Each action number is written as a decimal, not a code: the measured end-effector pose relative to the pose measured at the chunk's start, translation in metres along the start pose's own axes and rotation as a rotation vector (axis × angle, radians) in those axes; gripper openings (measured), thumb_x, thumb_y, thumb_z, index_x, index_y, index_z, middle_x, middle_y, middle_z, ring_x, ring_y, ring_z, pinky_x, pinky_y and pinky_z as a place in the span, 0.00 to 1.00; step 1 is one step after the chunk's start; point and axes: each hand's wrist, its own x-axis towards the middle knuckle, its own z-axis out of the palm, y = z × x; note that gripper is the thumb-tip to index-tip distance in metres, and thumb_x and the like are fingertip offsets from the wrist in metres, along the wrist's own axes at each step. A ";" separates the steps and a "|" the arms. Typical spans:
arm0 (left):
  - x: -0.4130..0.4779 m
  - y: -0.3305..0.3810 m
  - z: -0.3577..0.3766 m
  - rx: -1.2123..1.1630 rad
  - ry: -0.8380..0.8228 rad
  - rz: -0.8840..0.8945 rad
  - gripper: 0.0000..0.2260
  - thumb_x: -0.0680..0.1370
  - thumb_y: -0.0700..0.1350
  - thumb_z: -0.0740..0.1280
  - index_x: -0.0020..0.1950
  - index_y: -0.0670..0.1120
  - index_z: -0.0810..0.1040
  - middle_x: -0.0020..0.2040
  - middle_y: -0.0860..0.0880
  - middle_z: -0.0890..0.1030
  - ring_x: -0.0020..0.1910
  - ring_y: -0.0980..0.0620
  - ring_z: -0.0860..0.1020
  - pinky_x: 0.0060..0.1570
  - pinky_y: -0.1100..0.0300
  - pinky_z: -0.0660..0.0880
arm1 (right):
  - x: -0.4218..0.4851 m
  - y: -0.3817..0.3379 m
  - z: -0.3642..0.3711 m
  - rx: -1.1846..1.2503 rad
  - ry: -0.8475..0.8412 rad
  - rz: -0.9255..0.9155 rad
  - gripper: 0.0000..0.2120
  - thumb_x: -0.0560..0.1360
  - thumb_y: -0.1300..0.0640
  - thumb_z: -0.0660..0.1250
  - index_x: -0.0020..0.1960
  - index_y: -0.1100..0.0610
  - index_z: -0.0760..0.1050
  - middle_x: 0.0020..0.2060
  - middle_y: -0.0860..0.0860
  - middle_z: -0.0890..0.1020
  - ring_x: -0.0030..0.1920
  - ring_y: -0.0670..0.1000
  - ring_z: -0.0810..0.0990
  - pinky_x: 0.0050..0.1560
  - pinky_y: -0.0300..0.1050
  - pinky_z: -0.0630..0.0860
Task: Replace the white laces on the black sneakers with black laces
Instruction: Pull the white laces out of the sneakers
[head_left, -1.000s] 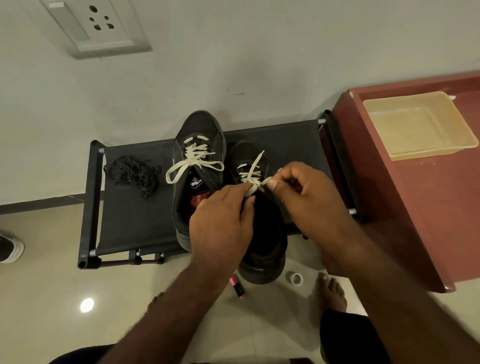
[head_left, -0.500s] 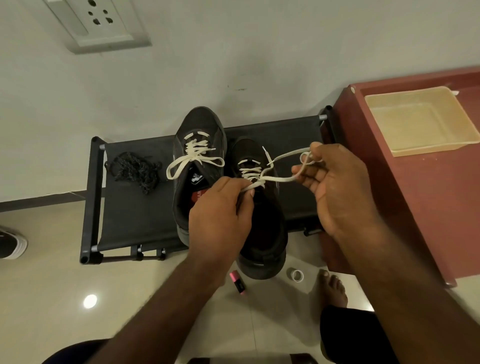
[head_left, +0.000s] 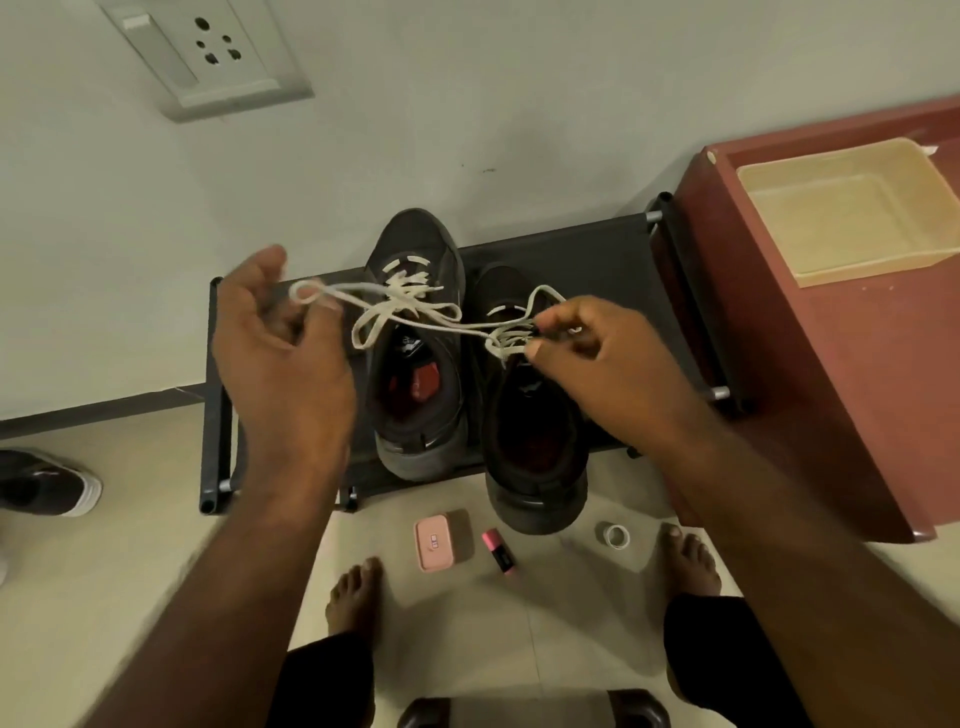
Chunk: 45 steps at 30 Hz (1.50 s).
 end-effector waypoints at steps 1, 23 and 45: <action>-0.001 -0.003 -0.001 0.102 -0.016 0.037 0.20 0.78 0.34 0.64 0.69 0.45 0.70 0.58 0.55 0.76 0.59 0.62 0.76 0.58 0.65 0.74 | -0.001 0.001 0.003 -0.092 -0.053 -0.031 0.12 0.76 0.51 0.73 0.58 0.45 0.78 0.53 0.42 0.77 0.48 0.42 0.79 0.44 0.32 0.73; -0.068 -0.024 0.036 0.897 -0.699 0.218 0.17 0.79 0.51 0.63 0.69 0.56 0.72 0.55 0.51 0.78 0.52 0.46 0.79 0.49 0.49 0.77 | -0.012 -0.008 -0.007 0.222 -0.182 -0.072 0.09 0.69 0.62 0.71 0.38 0.48 0.77 0.47 0.57 0.83 0.46 0.55 0.82 0.48 0.47 0.79; -0.035 0.014 0.030 -0.129 -0.357 -0.291 0.02 0.83 0.40 0.61 0.54 0.44 0.72 0.42 0.44 0.84 0.41 0.47 0.85 0.38 0.57 0.82 | 0.010 0.008 -0.028 0.785 0.113 0.228 0.12 0.84 0.52 0.59 0.50 0.56 0.79 0.53 0.56 0.84 0.55 0.55 0.85 0.53 0.52 0.83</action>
